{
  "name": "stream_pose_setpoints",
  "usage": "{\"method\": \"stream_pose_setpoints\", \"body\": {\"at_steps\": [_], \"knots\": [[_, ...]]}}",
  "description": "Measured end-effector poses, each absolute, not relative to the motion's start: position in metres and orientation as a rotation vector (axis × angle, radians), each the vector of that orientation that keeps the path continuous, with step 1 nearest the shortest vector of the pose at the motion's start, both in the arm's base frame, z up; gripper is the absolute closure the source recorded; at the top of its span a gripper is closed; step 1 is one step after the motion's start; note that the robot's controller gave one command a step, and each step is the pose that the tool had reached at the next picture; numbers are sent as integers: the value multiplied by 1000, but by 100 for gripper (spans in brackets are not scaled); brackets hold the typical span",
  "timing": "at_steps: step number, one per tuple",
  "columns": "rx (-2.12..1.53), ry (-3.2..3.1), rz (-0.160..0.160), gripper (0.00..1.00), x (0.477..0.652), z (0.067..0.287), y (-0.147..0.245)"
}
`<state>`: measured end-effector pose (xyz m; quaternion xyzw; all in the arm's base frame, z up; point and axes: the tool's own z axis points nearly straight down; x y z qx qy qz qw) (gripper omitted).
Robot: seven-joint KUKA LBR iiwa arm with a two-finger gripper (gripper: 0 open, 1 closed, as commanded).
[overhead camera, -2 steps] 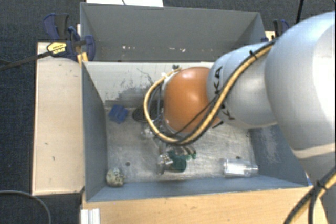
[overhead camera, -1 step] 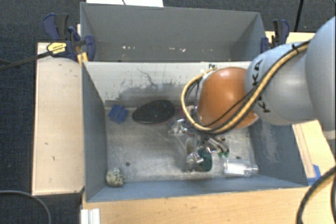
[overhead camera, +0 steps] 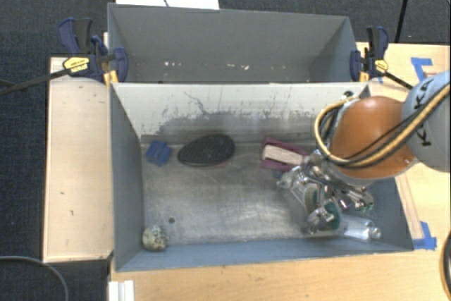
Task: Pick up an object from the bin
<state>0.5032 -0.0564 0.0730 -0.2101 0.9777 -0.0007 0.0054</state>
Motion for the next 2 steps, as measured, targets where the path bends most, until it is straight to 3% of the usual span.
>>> {"method": "stream_pose_setpoints", "body": {"at_steps": [1,2], "knots": [[-978,2978,18,0,492,77,-107],[-930,2992,-1,0,499,140,-75]]}}
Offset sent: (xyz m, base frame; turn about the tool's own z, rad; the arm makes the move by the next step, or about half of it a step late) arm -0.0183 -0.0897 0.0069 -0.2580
